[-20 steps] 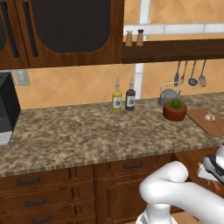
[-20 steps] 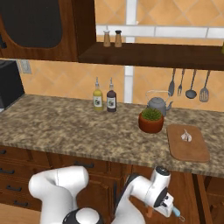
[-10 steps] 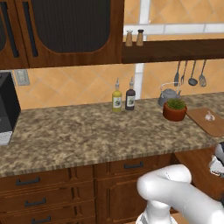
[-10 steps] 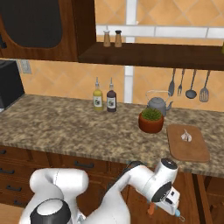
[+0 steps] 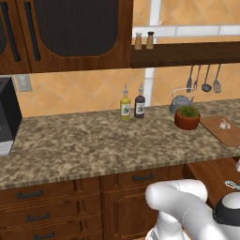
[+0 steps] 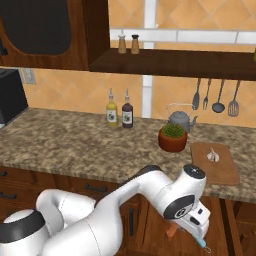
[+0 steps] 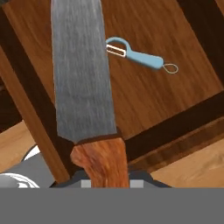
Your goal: Place the appropriate cutting tool for cutting the garlic skin on the cutting board.
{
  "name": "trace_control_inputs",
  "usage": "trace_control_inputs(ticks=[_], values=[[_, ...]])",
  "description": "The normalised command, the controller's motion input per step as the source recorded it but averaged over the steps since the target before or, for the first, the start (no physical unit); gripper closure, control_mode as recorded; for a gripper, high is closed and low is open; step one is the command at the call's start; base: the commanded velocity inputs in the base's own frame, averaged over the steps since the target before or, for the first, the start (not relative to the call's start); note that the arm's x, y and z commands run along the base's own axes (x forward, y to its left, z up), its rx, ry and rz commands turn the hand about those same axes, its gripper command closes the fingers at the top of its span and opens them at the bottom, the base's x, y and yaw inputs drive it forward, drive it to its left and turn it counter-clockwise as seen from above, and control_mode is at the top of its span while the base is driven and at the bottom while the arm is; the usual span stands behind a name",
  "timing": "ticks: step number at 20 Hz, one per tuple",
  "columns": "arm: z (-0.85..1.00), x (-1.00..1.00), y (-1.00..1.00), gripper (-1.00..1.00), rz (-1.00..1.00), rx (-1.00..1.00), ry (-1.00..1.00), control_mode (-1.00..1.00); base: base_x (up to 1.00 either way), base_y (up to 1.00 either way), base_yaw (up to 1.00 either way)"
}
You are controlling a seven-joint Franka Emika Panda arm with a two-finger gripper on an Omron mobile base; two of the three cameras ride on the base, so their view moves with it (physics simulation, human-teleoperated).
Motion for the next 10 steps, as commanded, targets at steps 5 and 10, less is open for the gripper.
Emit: trace_control_inputs(ticks=[5, 10], values=[[0.93, 0.28, -0.16, 1.0, -0.18, 0.0, -0.12, -1.0, 0.0, 0.0, 0.0], [0.55, 0.97, -0.31, 1.0, -0.23, 0.0, -0.11, -1.0, 0.0, 0.0, 0.0]])
